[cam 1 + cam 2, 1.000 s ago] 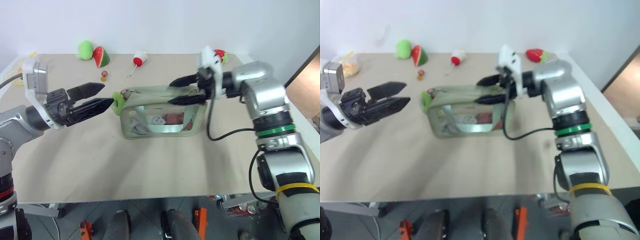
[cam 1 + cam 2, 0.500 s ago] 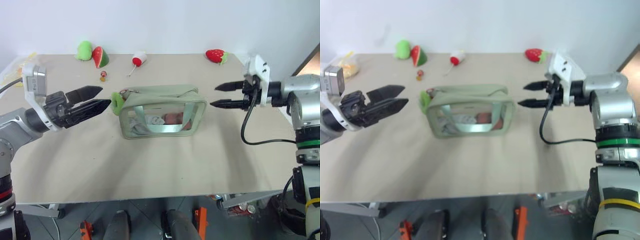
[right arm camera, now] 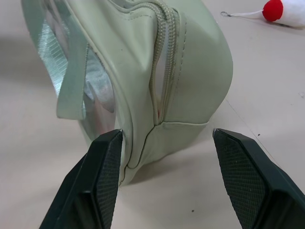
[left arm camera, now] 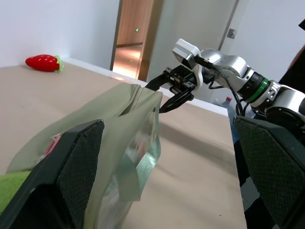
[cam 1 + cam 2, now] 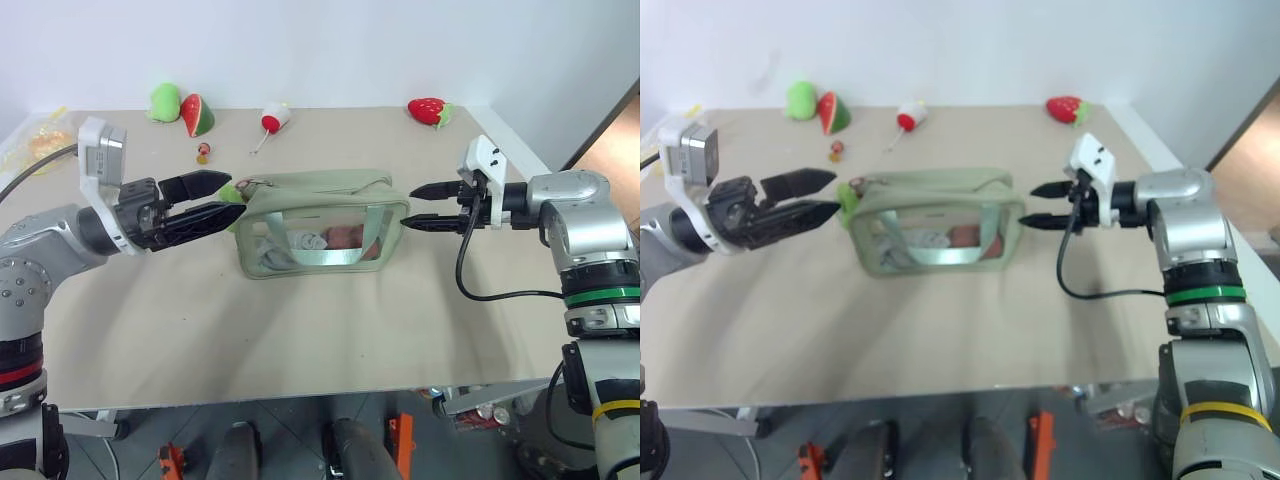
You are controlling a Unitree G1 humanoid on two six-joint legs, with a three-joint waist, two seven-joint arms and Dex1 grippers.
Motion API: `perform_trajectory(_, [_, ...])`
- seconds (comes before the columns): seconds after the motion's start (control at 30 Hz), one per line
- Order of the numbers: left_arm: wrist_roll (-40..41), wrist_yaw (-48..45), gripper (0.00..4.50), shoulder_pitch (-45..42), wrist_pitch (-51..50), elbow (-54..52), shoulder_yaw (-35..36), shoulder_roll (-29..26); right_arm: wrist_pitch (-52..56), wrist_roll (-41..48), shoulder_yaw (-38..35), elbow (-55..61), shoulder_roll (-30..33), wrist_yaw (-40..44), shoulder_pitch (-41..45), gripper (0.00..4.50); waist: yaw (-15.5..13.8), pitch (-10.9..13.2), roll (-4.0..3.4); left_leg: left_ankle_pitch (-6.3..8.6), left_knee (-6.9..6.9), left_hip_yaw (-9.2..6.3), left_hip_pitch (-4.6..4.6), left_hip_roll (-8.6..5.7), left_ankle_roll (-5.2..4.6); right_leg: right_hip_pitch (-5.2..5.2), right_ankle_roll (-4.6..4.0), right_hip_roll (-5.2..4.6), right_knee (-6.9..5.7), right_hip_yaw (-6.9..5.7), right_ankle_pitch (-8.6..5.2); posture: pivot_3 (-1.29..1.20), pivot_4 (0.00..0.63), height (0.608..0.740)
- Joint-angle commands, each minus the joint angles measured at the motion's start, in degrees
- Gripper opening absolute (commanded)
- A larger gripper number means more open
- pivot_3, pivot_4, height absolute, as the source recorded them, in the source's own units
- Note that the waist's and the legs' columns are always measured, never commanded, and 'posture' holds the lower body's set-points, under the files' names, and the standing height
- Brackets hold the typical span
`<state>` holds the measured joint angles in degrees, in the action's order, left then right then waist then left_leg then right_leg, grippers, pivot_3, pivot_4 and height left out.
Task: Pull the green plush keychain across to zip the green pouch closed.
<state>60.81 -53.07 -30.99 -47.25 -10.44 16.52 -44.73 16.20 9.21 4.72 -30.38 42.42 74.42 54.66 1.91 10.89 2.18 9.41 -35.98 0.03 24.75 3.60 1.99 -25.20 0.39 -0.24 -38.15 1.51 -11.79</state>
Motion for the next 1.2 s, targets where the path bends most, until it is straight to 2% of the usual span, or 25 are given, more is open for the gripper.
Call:
perform_trajectory(0.03, [-0.7,-0.2,4.50,-0.5,1.5,-0.4,1.2,0.2,-0.3,0.1,-1.2,-1.3,-0.6,-1.5,2.7,1.98,0.0,0.0,0.00,0.00,0.00,0.00,0.00,0.00,0.00,0.00,0.00,0.00,0.00,0.00,0.00,0.00,0.150,0.740])
perform_trajectory(0.2, [-0.9,1.2,4.50,0.7,1.8,0.3,2.9,1.1,-0.6,1.0,-1.3,0.3,-0.6,0.3,1.6,0.14,0.0,0.0,0.00,0.00,0.00,0.00,0.00,0.00,0.00,0.01,0.01,0.00,0.00,0.00,0.01,0.00,0.150,0.740])
perform_trajectory(0.23, [-0.6,1.5,4.50,0.9,1.7,0.5,3.3,1.3,-0.5,1.1,-1.2,0.5,-0.6,0.5,1.4,0.06,0.0,0.0,0.00,0.00,0.00,0.00,0.00,0.00,0.00,0.01,0.01,0.00,0.00,0.01,0.01,0.00,0.150,0.740])
perform_trajectory(0.97, [-1.5,1.6,4.50,1.2,2.1,3.3,4.7,1.7,2.9,3.0,-1.8,5.7,0.7,4.1,-0.6,0.06,0.1,0.0,0.00,0.00,0.07,0.00,-0.03,0.01,0.00,-0.01,0.00,0.03,0.00,0.01,0.00,0.00,0.150,0.740])
perform_trajectory(1.07, [-1.7,1.5,4.50,0.9,2.1,3.5,4.6,2.0,3.6,3.6,-1.6,7.0,1.4,5.5,-1.4,0.93,0.1,0.0,0.00,0.00,0.07,0.00,-0.03,0.01,0.00,-0.01,0.00,0.03,0.00,0.01,0.00,0.00,0.150,0.740])
perform_trajectory(1.1, [-1.8,1.5,4.50,0.8,2.2,3.5,4.5,2.1,3.2,3.2,-1.4,7.3,1.7,5.3,-1.7,1.34,0.1,0.0,0.00,0.00,0.07,0.00,-0.03,0.01,0.00,-0.01,0.00,0.03,0.00,0.01,0.00,0.00,0.150,0.740])
perform_trajectory(1.2, [-2.1,1.4,4.50,0.7,2.1,3.6,4.4,2.3,2.9,1.5,-1.4,5.4,1.3,2.0,-0.6,2.37,0.1,0.0,0.00,0.00,0.06,0.01,-0.03,0.01,0.00,-0.01,0.00,0.02,0.00,0.02,0.00,0.00,0.150,0.740])
